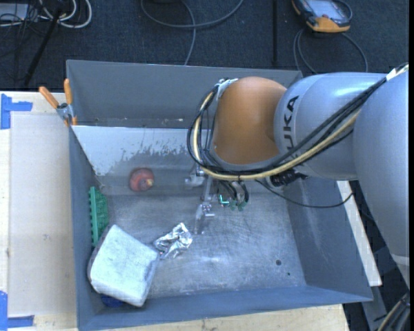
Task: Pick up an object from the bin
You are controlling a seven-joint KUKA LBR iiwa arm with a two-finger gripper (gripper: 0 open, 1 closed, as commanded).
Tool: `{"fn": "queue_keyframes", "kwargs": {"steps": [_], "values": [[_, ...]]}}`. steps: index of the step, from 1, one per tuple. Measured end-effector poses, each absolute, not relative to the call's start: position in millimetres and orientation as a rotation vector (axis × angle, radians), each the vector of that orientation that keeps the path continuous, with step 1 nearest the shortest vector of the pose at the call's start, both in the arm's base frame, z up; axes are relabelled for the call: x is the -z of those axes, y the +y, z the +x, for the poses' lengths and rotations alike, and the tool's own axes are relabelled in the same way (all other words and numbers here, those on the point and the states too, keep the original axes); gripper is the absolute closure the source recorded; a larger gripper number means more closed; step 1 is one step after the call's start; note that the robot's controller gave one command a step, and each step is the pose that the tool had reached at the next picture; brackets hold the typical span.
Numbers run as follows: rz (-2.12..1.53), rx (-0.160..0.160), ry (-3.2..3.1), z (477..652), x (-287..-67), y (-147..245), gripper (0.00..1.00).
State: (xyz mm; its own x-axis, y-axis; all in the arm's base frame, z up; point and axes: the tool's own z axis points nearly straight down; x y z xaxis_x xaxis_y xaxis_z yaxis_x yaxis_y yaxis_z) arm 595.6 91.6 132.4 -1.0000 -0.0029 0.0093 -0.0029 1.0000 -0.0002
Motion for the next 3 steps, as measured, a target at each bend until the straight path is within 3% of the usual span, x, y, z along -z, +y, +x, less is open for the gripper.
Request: {"fn": "queue_keyframes", "kwargs": {"steps": [1, 2, 3], "values": [[0.967, -0.002, -2.995, 542.7, -74.0, 137.9, 0.0], [0.964, 0.002, -3.003, 544.3, -76.3, 139.2, 1.0], [0.976, -0.003, -2.996, 556.8, -180.6, 109.7, 1.0]]}}
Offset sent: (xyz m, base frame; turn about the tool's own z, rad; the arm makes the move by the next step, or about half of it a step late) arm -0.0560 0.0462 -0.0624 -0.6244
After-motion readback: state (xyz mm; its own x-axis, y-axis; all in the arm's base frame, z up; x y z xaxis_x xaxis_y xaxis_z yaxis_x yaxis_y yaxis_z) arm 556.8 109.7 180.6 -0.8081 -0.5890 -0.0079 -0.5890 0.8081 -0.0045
